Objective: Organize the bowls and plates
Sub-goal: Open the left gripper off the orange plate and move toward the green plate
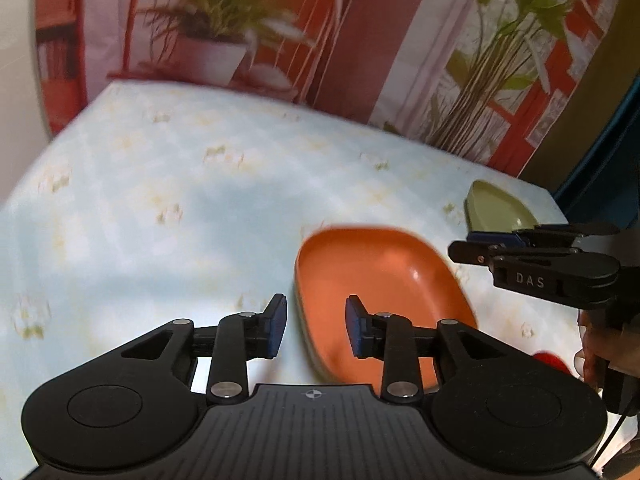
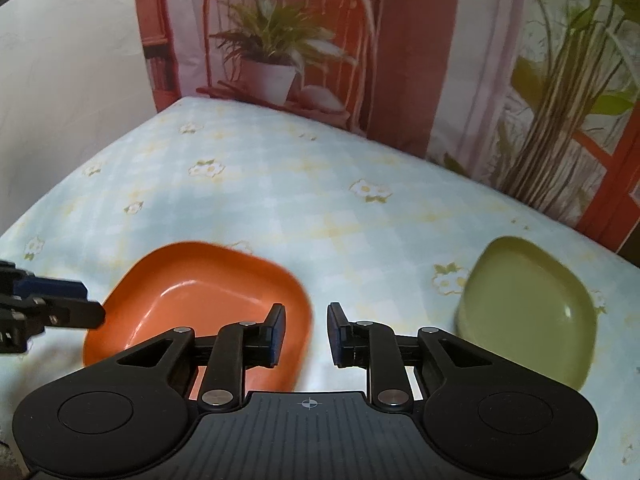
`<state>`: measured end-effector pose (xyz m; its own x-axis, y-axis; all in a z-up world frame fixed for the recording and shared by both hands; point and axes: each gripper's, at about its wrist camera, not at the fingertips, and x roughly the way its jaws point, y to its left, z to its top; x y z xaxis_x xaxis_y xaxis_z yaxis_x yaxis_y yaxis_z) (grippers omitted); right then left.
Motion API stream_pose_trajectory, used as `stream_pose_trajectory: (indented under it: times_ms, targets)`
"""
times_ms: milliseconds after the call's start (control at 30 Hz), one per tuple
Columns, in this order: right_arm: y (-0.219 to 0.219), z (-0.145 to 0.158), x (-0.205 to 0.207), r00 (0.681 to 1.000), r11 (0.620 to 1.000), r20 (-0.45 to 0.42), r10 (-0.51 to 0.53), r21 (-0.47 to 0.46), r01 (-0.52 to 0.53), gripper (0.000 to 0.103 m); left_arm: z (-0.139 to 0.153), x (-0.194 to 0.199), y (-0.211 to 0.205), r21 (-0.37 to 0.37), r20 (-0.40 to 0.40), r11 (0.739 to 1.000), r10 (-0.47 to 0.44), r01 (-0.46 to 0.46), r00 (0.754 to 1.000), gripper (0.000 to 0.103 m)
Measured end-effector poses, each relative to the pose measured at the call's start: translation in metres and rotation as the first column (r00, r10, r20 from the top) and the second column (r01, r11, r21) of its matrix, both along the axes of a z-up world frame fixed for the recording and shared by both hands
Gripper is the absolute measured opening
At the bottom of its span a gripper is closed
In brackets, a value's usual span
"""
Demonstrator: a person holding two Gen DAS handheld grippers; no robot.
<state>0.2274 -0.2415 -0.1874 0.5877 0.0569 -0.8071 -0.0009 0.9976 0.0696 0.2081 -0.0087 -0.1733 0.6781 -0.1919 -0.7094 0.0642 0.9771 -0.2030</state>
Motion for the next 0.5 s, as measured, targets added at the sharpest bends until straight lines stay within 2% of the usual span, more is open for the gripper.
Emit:
stream_pose_trajectory:
  times_ms: [200,500]
  targets:
    - [-0.039,0.017,-0.009,0.996,0.997,0.045,-0.073,-0.015,0.074,0.025,0.028,0.021,-0.013,-0.005,0.059,0.999,-0.047,0.047,0.997,0.038]
    - [-0.107,0.016,-0.031,0.975,0.977,0.086,-0.204,-0.046,0.209,0.029,0.04,0.054,-0.061,0.026,0.101,0.985,-0.17,0.169,0.98,0.038]
